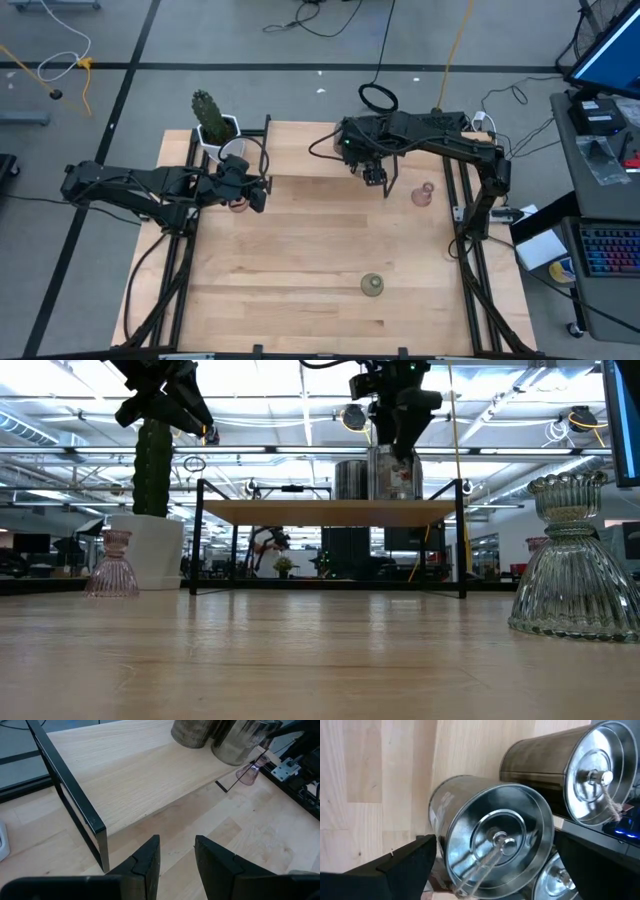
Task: Pick & Place candle stick holders
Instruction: Put the brown scented candle on the shelf
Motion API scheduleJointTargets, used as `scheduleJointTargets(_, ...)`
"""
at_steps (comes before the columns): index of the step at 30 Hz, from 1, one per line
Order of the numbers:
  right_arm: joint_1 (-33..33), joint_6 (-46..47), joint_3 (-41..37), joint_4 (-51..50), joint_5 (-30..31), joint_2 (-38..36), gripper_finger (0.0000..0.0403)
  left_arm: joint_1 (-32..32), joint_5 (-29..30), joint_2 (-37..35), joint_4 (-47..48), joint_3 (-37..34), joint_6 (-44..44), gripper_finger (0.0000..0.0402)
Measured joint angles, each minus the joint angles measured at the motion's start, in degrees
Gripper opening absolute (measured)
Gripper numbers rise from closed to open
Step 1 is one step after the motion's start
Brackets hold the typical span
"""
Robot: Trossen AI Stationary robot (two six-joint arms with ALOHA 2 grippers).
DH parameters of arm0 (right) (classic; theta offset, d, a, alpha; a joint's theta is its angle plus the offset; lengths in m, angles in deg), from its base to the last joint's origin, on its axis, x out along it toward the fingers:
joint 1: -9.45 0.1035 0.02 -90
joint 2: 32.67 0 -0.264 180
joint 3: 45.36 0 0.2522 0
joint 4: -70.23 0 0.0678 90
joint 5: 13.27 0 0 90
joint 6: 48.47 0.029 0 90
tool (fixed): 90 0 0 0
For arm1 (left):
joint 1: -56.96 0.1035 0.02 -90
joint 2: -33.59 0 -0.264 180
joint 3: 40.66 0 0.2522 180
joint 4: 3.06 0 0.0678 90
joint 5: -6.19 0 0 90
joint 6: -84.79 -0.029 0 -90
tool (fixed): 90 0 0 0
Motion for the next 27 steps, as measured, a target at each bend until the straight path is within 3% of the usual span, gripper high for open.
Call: scheduleJointTargets(27,2.9,0.31,0.04,-1.25,2.79,-2.96,0.04,0.02,0.0,-0.02,-0.01,0.0,0.02,0.0122)
